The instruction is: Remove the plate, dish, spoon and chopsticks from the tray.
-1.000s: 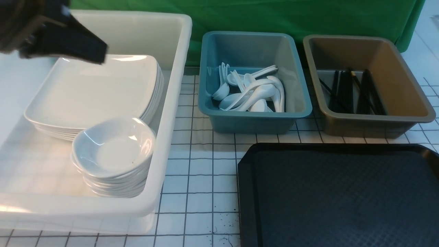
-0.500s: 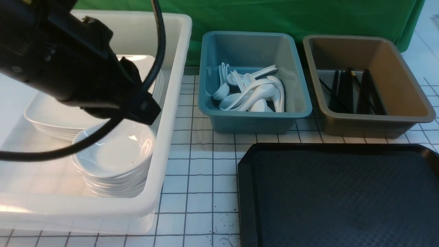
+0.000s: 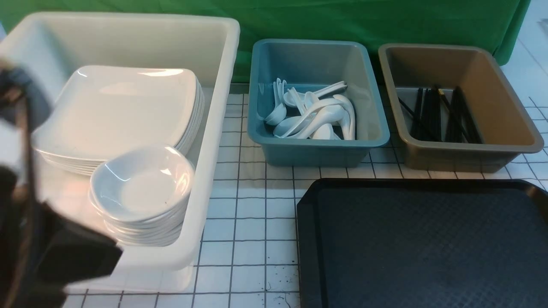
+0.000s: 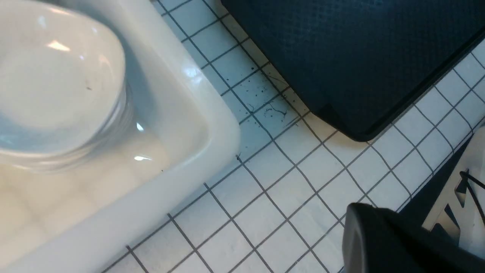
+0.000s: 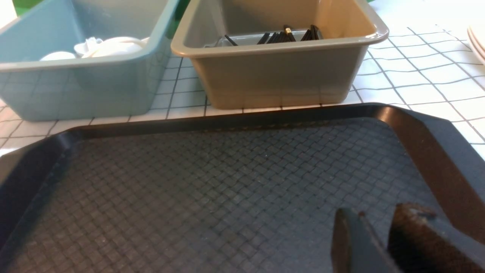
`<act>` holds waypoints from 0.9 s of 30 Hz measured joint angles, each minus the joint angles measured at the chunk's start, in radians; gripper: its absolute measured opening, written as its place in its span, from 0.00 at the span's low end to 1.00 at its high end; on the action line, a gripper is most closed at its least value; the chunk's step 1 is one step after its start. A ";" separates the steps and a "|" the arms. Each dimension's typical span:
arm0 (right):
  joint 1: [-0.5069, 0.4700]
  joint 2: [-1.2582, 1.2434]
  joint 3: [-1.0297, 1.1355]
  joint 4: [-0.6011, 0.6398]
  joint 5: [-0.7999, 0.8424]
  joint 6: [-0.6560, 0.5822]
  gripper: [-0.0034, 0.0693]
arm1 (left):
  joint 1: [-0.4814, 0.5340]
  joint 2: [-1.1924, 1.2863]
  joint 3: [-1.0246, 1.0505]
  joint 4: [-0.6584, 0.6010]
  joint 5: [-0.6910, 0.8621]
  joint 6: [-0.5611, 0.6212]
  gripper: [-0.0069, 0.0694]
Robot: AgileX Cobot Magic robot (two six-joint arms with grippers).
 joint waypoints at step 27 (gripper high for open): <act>0.000 0.000 0.000 0.000 0.000 0.001 0.38 | 0.000 -0.671 0.586 -0.123 -0.727 -0.135 0.10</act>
